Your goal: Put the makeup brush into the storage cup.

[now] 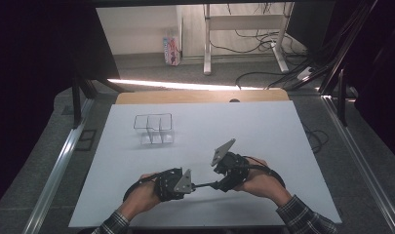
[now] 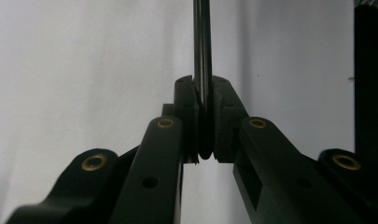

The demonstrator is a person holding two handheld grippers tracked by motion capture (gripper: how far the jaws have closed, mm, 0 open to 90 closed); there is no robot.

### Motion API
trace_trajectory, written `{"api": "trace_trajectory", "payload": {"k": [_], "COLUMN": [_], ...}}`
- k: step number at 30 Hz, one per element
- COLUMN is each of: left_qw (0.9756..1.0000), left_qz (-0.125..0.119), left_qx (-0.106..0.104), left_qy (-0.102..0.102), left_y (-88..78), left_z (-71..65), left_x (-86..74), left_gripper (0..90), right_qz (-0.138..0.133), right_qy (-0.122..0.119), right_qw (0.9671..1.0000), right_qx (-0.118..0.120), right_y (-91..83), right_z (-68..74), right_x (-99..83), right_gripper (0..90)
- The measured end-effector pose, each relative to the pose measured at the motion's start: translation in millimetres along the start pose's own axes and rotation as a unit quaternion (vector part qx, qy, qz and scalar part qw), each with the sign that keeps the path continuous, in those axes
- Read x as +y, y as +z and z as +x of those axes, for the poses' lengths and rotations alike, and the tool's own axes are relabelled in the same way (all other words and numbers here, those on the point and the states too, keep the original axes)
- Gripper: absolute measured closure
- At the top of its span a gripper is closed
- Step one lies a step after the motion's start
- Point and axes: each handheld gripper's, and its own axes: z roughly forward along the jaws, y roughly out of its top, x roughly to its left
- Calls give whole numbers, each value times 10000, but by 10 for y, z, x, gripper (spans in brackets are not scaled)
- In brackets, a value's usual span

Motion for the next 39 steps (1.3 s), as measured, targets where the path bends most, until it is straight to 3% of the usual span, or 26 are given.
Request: {"api": "trace_trajectory", "payload": {"k": [4, 9, 12, 17, 22, 28, 29, 32, 33, 34, 36, 37, 39], "left_qw": [9996, 9988, 9979, 9948, 9930, 9905, 9895, 9862, 9853, 9840, 9819, 9796, 9782], "left_qz": [-57, -64, -74, -198, -265, -439, -485, -664, -712, -767, -870, -985, -1048], "left_qx": [-106, -145, -182, -122, -123, -101, -98, -128, -146, -172, -188, -182, -198], "left_qy": [-242, -473, -622, -988, -1141, -1299, -1358, -1510, -1549, -1597, -1671, -1743, -1784], "left_y": [-6, -39, -43, -105, -146, -185, -195, -216, -223, -228, -239, -252, -258], "left_z": [35, 70, 80, 126, 140, 157, 159, 166, 169, 173, 184, 192, 196], "left_x": [-45, -96, -139, -221, -253, -307, -316, -343, -352, -362, -380, -392, -398], "left_gripper": [831, 830, 830, 830, 830, 830, 830, 830, 830, 830, 830, 830, 830], "right_qz": [-311, -495, -634, -907, -1047, -1359, -1461, -1559, -1700, -1700, -1810, -1852, -1868], "right_qy": [227, 391, 546, 521, 535, 744, 837, 969, 1151, 1151, 1316, 1351, 1367], "right_qw": [9992, 9975, 9959, 9935, 9914, 9862, 9840, 9814, 9776, 9776, 9740, 9725, 9718], "right_qx": [-113, -326, -329, -447, -569, -588, -589, -565, -472, -472, -361, -412, -444], "right_y": [17, -18, -56, -101, -120, -142, -158, -179, -194, -194, -208, -224, -235], "right_z": [-31, -51, -72, -82, -93, -129, -137, -148, -160, -160, -163, -159, -155], "right_x": [-55, -137, -175, -239, -298, -410, -446, -481, -517, -517, -547, -571, -580], "right_gripper": [103, 20, 11, 9, 4, 0, 0, 0, 0, 0, 0, 0, 0]}}
